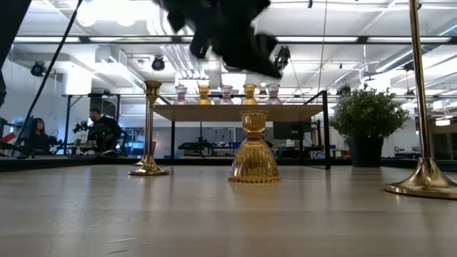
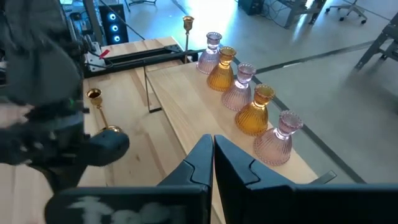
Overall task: Pick & Place candle stick holders
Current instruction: Put the yellow glass candle holder on the shelf aligned with the other glass candle holders
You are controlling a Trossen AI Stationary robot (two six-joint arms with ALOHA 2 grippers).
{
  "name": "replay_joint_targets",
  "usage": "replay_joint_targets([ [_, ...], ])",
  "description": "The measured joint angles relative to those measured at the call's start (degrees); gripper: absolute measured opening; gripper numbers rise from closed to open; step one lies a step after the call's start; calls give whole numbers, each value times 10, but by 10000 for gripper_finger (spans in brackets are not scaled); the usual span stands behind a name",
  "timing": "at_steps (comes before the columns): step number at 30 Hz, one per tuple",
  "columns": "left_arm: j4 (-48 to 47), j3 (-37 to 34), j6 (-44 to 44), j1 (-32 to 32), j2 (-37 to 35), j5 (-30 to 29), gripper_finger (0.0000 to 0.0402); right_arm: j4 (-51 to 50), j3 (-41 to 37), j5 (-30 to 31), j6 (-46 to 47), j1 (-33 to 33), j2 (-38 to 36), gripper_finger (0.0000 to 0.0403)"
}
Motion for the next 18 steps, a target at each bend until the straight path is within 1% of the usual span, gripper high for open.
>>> replay_joint_targets([
  [5,-59,111,-43,18,-32,3,0,-4,0,0,-5,0,0,8],
  [7,-81,150,-59,30,-60,5,0,-4,0,0,-6,0,-2,8],
  [9,-114,171,-64,39,-101,4,0,-4,0,-3,-11,0,-5,8],
  [11,-132,172,-66,45,-159,6,0,1,0,-18,-16,0,-11,8],
  [13,-138,154,-73,48,-228,11,0,19,0,-34,-29,0,-17,8],
  [16,-136,99,-94,49,-344,15,0,61,0,-77,-59,0,-24,8],
  [18,-132,48,-120,49,-424,0,0,98,0,-116,-82,0,-26,8],
])
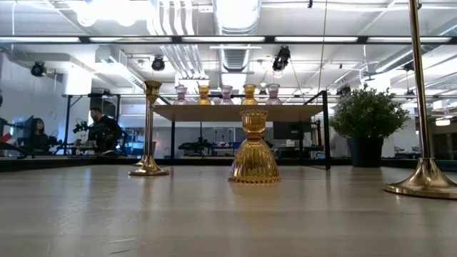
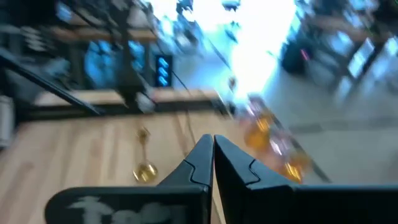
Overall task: Pick & Place candle stick holders
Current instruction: Put the yellow glass candle holder on the shelf aligned with the other glass candle holders
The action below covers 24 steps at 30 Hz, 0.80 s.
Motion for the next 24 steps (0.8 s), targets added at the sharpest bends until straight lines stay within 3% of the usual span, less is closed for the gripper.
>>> replay_joint_targets([
  [5,38,-163,-71,0,-187,-52,0,52,0,-85,-56,0,26,8],
  [12,186,-408,-105,0,-405,-98,0,-3,0,-143,-97,-10,96,8],
  [18,296,-584,-136,0,-512,-187,0,-46,-21,-170,-105,-16,147,8],
  [24,358,-702,-152,0,-556,-302,0,-16,-104,-186,-128,-18,154,8],
])
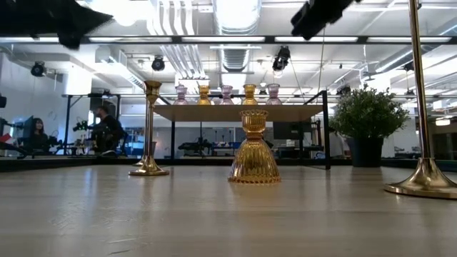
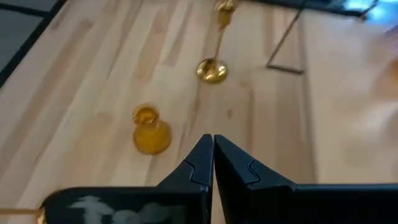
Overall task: Pick & Place candle stick holders
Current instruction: Put the yellow glass candle holder on the shelf aligned with the other glass candle holders
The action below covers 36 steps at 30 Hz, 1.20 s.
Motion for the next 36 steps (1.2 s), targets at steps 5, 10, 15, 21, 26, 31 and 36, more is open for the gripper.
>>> replay_joint_targets([
  [5,30,-51,-8,0,-2,-74,0,97,-94,-42,4,-5,-17,8],
  [10,28,-71,-20,0,-2,-146,0,183,-182,-44,3,-5,-28,8],
  [15,32,-85,-47,0,-1,-196,0,260,-255,-44,-5,-6,-31,8],
  [21,28,-103,-68,0,8,-247,0,364,-328,-45,-6,-7,-29,8],
  [26,25,-129,-84,0,11,-269,0,383,-374,-39,-38,-7,-29,8],
  [31,-7,-142,-134,0,12,-268,3,456,-417,-48,-3,-6,-29,8],
  [36,-22,-143,-140,0,22,-243,4,603,-466,-76,17,-5,-23,8],
])
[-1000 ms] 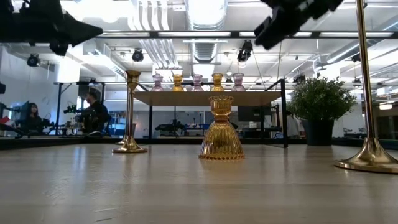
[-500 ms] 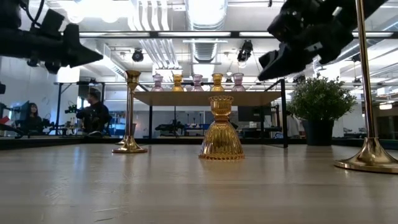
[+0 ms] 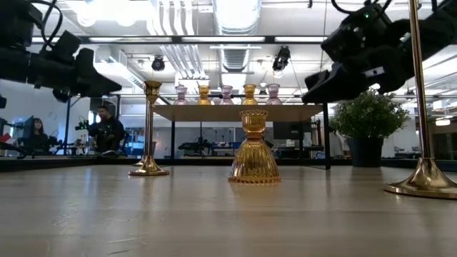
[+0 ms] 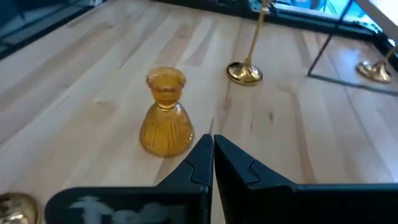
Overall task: Pick & Place candle stick holders
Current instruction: Put the yellow glass candle holder on the shelf aligned with the other glass candle holders
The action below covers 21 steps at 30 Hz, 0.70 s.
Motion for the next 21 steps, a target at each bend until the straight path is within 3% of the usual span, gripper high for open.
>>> replay_joint_targets([
  [8,-6,0,-32,0,47,111,1,73,-30,-28,34,8,41,8],
  [21,6,-1,-153,0,97,142,13,96,-7,-159,3,24,137,8],
])
